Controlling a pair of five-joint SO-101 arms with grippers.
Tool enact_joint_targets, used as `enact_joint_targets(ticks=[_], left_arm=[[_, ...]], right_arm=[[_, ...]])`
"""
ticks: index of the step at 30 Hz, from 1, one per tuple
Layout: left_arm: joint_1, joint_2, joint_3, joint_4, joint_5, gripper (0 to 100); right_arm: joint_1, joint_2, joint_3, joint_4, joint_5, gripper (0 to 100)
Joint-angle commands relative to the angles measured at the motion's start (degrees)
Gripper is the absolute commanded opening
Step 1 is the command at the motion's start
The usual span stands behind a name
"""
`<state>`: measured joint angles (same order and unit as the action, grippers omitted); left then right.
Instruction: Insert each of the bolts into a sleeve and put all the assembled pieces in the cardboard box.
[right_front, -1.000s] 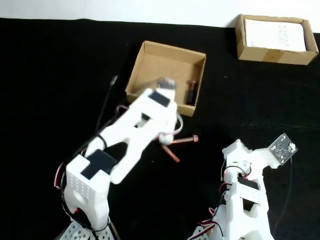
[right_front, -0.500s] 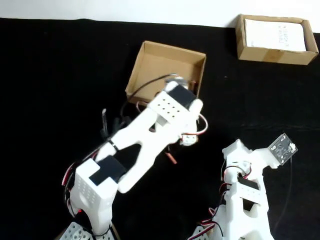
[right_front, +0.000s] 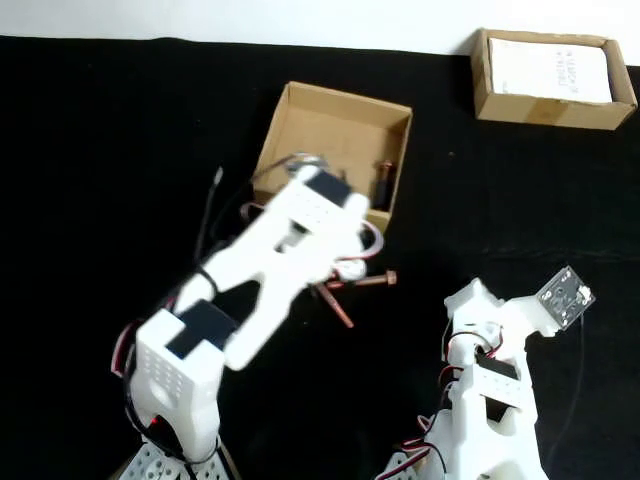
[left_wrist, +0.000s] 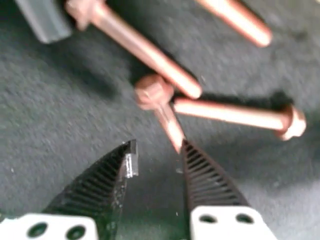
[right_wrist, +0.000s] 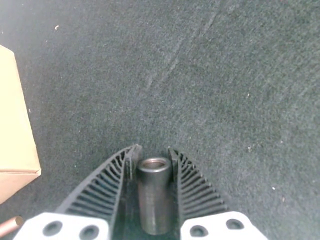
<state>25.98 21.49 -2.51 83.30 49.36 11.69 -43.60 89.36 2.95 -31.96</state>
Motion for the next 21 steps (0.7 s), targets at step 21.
enact_joint_targets(ticks=[21], left_arm=[[-0.84, 1.8, 3.3, -8.97, -2.64, 12]], right_arm=[[0.66, -1.1, 0.13, -0.66, 0.35, 0.7]])
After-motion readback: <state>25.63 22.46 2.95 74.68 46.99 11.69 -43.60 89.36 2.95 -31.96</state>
